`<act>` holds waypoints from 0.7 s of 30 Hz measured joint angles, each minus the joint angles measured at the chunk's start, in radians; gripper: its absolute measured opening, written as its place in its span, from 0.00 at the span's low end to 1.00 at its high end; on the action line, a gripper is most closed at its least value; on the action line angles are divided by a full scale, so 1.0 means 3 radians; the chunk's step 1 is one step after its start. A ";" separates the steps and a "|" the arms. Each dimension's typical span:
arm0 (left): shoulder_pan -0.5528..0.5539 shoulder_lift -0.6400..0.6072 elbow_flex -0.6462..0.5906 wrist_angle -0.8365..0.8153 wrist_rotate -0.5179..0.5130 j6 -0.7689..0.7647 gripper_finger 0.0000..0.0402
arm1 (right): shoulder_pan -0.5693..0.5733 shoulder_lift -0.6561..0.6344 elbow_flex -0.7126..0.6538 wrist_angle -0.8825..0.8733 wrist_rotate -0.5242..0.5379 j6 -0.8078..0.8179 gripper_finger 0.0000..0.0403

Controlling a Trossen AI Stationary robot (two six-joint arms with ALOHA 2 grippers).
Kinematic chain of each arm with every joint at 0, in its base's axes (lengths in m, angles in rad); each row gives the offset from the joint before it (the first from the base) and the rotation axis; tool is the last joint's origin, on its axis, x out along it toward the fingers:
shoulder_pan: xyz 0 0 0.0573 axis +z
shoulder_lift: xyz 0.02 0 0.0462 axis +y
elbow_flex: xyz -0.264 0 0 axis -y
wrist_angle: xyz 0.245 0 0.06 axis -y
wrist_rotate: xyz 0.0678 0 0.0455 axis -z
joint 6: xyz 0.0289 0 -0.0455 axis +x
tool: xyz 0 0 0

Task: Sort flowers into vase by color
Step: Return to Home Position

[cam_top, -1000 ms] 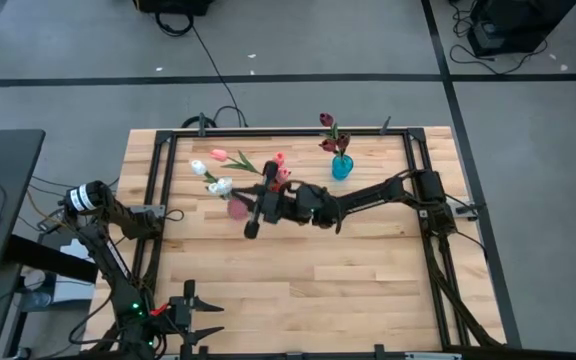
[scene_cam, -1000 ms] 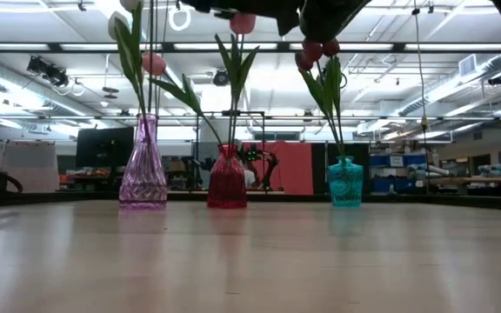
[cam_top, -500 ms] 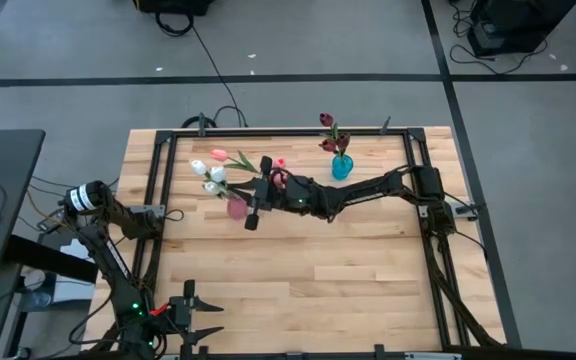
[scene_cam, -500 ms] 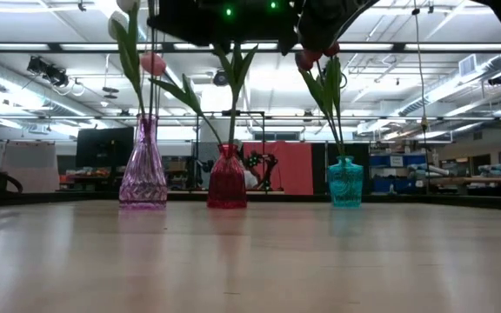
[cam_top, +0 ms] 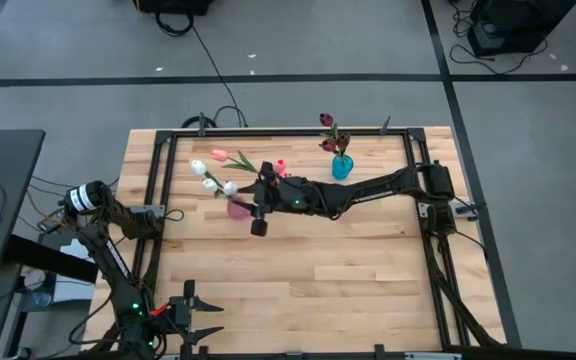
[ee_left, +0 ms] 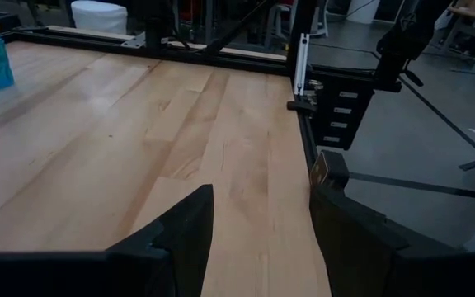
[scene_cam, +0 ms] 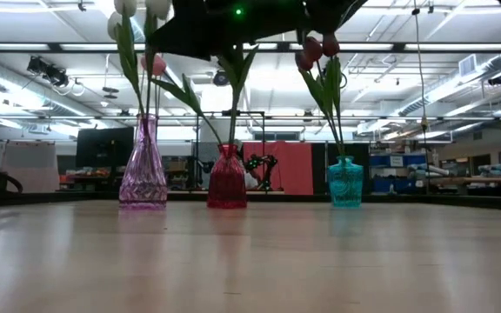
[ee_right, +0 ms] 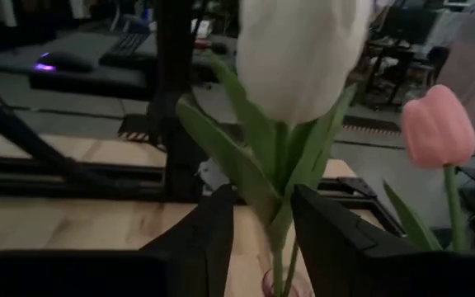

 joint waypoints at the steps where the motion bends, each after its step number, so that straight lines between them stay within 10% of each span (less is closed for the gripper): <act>1: 0.0000 0.0000 0.0000 -0.0001 0.0001 0.0000 0.51 | 0.0012 -0.0024 0.0000 -0.0065 -0.0006 -0.0005 0.34; 21: -0.0007 -0.0450 -0.0001 0.0093 -0.0487 0.0790 0.51 | 0.0354 -0.1020 0.0003 -0.1017 -0.0343 -0.0035 0.34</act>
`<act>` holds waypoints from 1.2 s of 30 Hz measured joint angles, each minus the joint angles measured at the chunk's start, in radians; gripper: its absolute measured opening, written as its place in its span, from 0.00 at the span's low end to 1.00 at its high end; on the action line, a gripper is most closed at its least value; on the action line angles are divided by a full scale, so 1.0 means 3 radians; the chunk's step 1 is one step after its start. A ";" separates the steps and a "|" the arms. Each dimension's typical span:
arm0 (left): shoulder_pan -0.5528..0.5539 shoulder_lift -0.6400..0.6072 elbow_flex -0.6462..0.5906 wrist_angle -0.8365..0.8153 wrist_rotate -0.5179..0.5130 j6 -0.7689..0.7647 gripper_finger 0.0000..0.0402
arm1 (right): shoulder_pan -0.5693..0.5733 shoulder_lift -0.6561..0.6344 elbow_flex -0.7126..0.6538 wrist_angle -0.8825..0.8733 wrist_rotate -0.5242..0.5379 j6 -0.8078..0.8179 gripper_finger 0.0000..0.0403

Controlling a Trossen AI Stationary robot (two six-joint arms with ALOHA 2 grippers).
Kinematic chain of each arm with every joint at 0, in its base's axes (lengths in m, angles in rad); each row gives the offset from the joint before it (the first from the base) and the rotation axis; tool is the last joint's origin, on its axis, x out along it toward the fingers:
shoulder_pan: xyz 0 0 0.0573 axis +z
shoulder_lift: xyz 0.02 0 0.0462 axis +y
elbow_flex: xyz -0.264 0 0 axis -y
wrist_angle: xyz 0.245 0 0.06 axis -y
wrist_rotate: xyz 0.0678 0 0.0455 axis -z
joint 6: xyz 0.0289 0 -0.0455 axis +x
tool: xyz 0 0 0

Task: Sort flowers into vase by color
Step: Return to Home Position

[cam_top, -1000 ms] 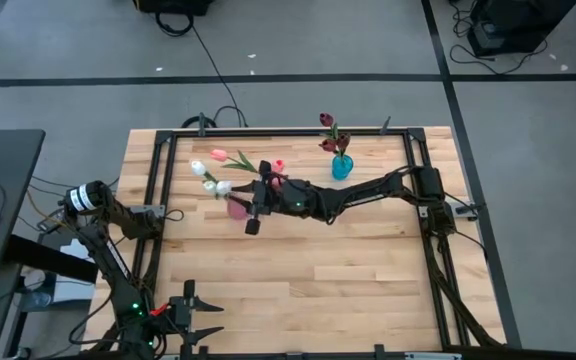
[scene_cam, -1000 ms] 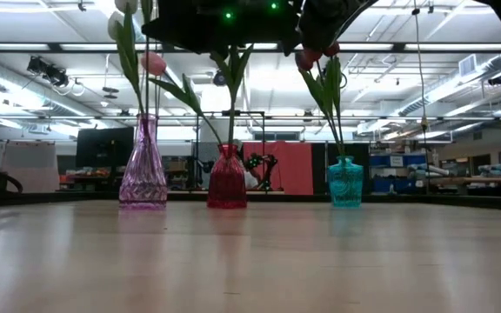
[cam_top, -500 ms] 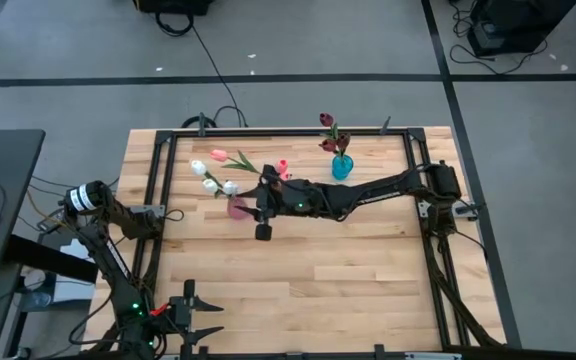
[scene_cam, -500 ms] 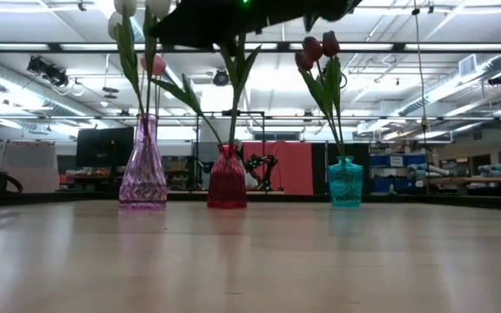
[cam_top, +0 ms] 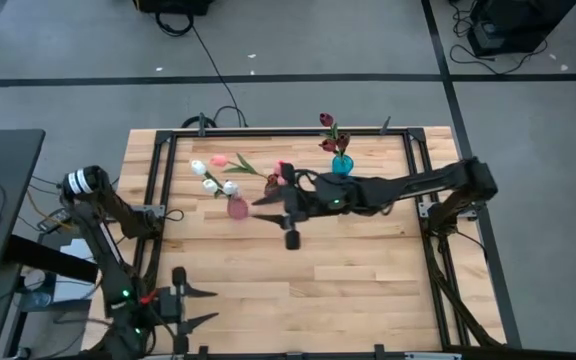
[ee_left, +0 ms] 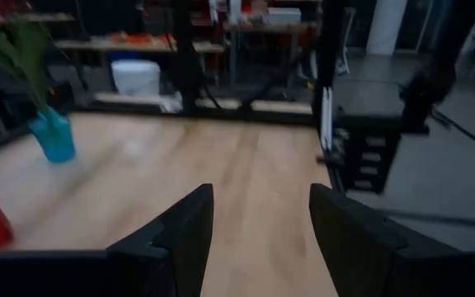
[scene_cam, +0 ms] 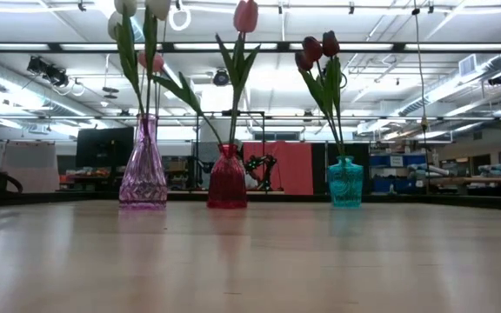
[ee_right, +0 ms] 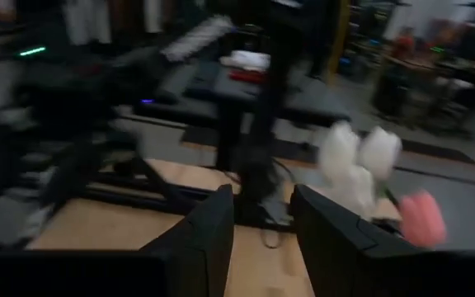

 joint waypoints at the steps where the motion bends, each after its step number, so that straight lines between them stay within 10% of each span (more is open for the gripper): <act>1: 0.0010 -0.0095 0.0000 0.0002 -0.0041 0.0094 0.51 | 0.0017 -0.0057 -0.0001 -0.0054 -0.0041 -0.0016 0.34; 9: 0.0155 -0.0833 0.0000 -0.0407 -0.0053 0.0514 0.51 | 0.0099 -0.0633 -0.0163 -0.0426 -0.0083 -0.0029 0.34; 23: 0.0172 -0.1913 0.0000 -0.1477 -0.0122 0.0454 0.51 | -0.0047 -0.1981 -0.1827 0.0143 0.0403 0.0151 0.34; 36: 0.0208 -0.2283 0.0000 -0.3177 -0.0275 -0.0911 0.47 | -0.0976 -0.3020 -0.2874 0.0334 -0.0398 0.0708 0.34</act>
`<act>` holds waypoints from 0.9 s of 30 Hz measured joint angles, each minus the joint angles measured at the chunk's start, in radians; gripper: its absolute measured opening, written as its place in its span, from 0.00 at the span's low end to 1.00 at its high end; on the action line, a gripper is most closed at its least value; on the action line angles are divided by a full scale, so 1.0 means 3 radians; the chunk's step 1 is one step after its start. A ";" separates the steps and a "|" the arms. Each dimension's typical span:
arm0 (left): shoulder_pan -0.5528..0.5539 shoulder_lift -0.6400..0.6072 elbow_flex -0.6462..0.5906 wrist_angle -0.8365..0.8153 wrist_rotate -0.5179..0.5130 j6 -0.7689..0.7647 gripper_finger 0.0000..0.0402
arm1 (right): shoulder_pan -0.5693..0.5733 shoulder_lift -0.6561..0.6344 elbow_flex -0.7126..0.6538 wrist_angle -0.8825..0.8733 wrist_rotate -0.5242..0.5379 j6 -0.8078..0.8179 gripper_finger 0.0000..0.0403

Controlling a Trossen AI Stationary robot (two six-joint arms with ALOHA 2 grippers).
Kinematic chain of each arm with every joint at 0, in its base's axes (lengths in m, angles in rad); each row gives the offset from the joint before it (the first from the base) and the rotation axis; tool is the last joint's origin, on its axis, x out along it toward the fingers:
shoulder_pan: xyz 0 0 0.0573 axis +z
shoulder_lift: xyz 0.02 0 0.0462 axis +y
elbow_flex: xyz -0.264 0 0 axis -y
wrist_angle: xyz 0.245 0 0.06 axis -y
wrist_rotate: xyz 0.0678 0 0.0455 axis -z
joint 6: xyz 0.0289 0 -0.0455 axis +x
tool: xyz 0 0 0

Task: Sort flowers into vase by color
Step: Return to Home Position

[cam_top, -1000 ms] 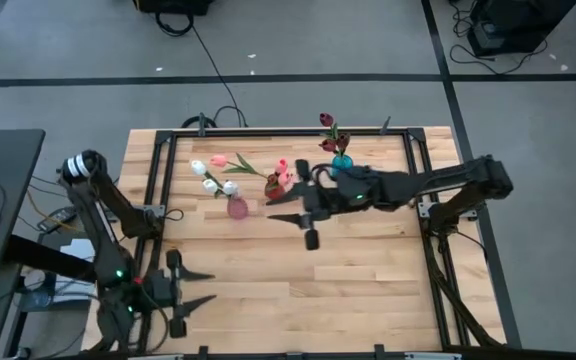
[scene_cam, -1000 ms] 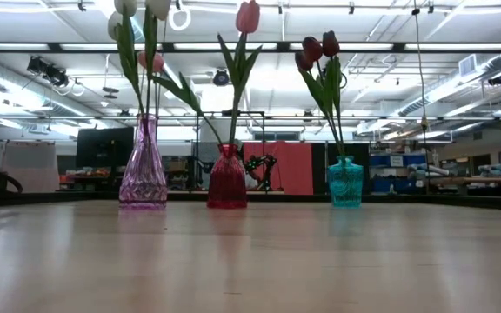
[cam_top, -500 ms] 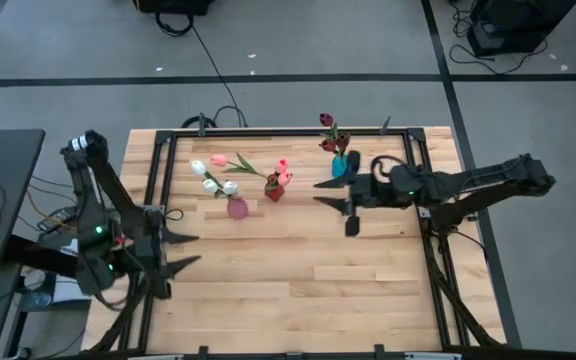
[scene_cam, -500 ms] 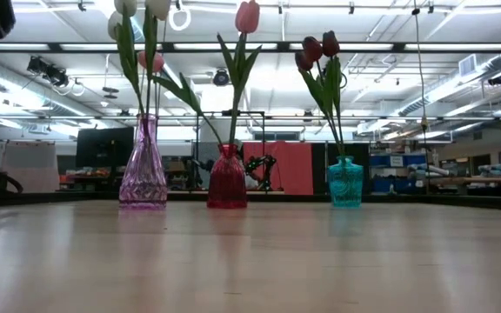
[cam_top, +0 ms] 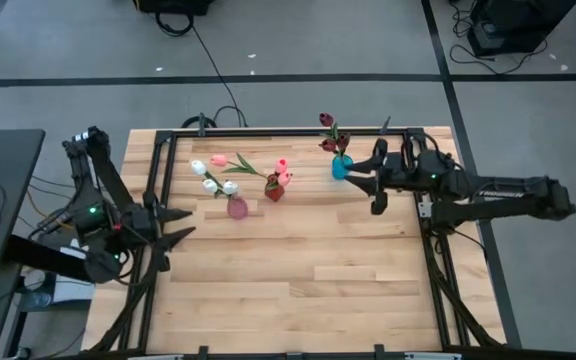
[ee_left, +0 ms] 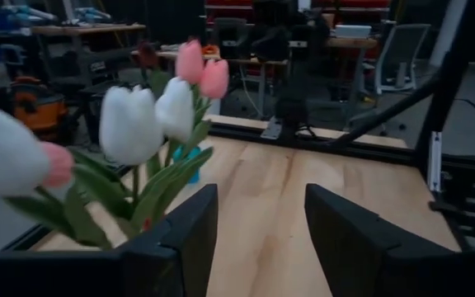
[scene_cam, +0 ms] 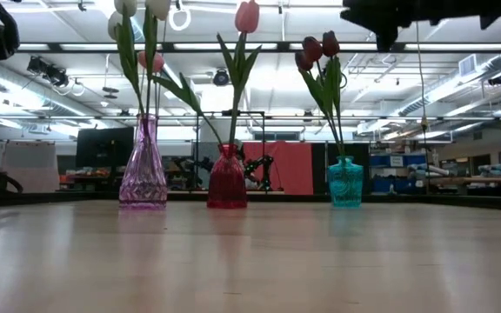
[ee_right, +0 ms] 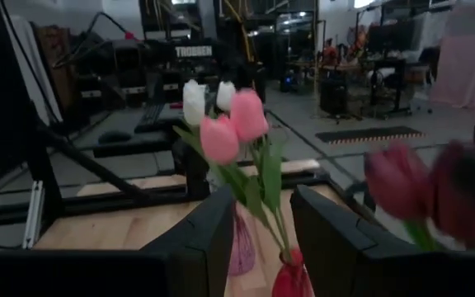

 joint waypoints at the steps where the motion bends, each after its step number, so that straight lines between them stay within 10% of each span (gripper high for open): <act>1: 0.0000 -0.0002 -0.0017 -0.0052 -0.0025 -0.0087 0.47 | -0.0054 -0.0030 -0.0046 -0.0004 -0.0056 0.0033 0.34; 27: -0.0058 -0.0695 -0.1141 0.0125 -0.0286 -0.0857 0.40 | -0.0790 0.0086 -0.0689 0.0920 -0.1362 0.0311 0.34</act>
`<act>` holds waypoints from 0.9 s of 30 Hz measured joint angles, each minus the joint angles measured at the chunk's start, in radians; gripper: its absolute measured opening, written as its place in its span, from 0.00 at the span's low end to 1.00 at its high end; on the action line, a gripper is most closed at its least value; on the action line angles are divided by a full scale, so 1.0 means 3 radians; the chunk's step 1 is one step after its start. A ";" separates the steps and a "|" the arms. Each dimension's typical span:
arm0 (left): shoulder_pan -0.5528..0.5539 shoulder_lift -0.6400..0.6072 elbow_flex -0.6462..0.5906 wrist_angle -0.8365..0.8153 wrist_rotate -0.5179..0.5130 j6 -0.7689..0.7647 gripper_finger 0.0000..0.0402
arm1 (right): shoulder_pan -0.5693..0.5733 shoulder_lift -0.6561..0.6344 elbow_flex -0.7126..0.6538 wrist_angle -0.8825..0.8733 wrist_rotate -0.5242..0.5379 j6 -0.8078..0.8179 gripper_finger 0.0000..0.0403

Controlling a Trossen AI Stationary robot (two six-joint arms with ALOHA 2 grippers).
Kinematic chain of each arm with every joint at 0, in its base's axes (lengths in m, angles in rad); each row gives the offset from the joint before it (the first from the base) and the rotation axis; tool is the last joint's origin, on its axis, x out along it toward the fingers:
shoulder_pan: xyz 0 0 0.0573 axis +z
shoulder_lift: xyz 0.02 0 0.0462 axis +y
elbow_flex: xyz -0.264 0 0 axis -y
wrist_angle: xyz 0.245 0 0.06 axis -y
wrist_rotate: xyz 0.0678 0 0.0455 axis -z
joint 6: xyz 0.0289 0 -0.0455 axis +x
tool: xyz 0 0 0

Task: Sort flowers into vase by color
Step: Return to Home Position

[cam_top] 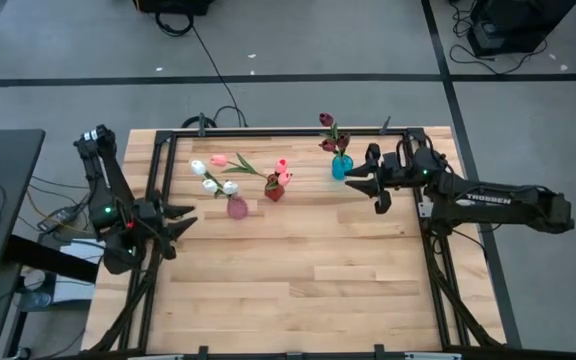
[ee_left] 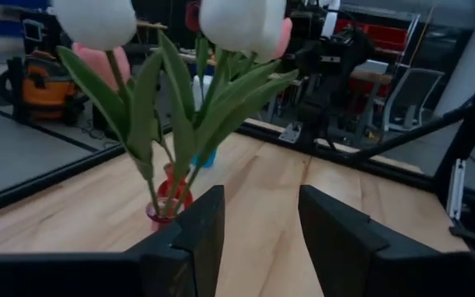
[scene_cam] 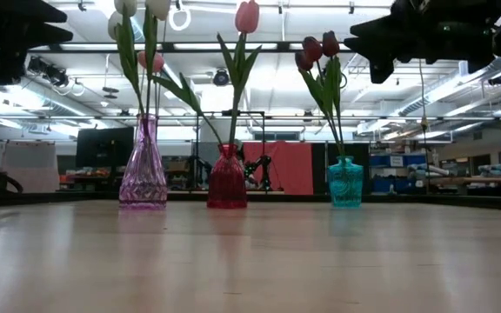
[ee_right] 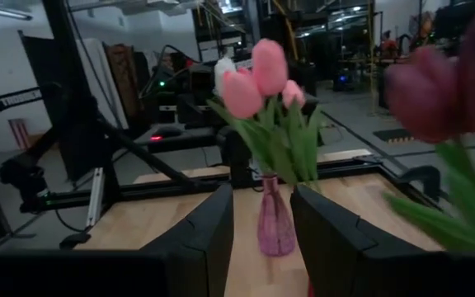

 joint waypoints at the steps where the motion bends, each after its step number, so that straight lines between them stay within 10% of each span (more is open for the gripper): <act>1: 0.0006 -0.0037 -0.0001 -0.0006 0.0004 0.0058 0.40 | -0.0037 0.0000 0.0000 0.0005 -0.0014 -0.0001 0.34; 19: 0.0002 -0.0947 -0.0004 -0.0503 0.0262 0.0351 0.40 | -0.0591 0.0089 0.0000 0.0051 -0.0872 0.0011 0.34; 27: 0.0010 -0.0968 -0.0217 -0.0310 -0.0261 -0.0034 0.40 | -0.0476 0.0518 0.0000 0.0501 -0.0882 0.0139 0.34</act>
